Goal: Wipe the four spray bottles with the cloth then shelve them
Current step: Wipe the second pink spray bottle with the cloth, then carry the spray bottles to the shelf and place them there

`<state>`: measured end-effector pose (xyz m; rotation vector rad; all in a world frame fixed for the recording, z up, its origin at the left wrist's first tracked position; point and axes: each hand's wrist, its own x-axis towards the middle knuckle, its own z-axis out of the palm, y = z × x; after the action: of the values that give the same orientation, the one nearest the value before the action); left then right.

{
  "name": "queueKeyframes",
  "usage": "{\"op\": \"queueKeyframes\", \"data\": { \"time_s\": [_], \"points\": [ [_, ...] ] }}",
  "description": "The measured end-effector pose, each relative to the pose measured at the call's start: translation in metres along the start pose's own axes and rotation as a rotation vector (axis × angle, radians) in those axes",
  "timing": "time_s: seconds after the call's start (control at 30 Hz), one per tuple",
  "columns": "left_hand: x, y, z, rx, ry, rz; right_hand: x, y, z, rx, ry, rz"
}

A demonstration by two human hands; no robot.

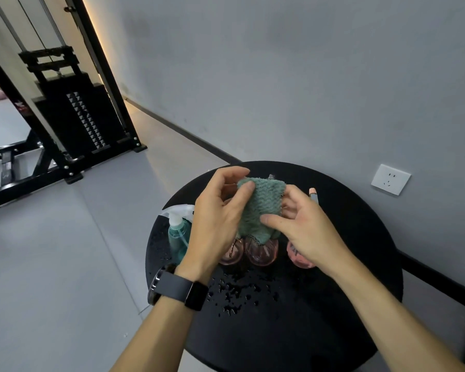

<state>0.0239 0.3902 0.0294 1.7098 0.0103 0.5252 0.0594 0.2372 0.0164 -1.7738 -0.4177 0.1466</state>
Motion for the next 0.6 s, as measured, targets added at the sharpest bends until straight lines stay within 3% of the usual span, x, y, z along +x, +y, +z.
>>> {"op": "queueKeyframes", "data": {
  "time_s": [0.17,0.5,0.6],
  "points": [
    [-0.006,-0.011,-0.015,-0.042,-0.204,-0.219,-0.010,-0.002,-0.002,0.154,-0.054,0.034],
    [-0.040,-0.032,-0.012,-0.004,-0.222,-0.326,-0.040,0.015,-0.003,0.231,-0.301,0.200],
    [-0.051,-0.040,-0.008,-0.002,-0.231,-0.375,-0.049,0.026,-0.001,0.225,-0.303,0.263]
  ]
}}
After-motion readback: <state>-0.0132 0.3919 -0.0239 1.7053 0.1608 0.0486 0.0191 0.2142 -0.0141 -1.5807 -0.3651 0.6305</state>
